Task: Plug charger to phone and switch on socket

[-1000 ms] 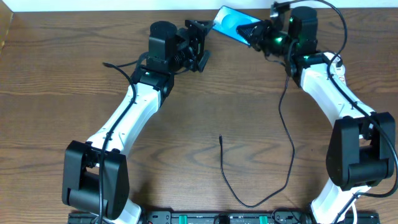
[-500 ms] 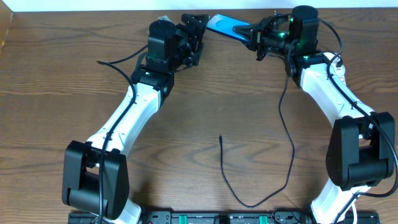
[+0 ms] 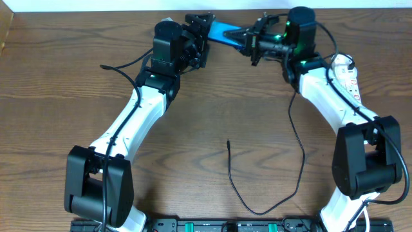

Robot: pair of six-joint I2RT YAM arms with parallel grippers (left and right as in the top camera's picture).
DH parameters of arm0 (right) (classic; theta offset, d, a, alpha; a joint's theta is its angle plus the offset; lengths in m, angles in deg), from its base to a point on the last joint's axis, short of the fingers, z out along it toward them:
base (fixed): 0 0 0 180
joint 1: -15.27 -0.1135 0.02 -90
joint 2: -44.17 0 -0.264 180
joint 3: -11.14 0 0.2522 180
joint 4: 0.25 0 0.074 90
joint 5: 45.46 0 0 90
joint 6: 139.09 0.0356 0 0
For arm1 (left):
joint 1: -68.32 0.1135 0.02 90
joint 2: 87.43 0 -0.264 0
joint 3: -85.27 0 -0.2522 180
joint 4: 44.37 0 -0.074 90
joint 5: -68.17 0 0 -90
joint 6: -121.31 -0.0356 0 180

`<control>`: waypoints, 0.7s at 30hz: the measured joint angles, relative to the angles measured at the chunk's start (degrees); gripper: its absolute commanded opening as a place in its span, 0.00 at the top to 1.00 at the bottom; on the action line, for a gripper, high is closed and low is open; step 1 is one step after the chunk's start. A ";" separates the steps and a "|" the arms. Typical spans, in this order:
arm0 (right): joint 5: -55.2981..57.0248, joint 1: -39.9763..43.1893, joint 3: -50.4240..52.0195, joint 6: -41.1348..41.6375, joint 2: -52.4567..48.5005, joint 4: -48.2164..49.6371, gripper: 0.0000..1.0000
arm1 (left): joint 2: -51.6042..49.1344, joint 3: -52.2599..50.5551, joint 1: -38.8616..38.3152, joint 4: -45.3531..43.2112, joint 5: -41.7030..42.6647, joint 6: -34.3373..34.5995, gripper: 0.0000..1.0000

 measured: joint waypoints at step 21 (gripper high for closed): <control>-1.81 -0.87 0.00 2.71 -0.04 2.99 0.99 | 0.00 0.00 0.00 0.00 -0.52 8.90 0.22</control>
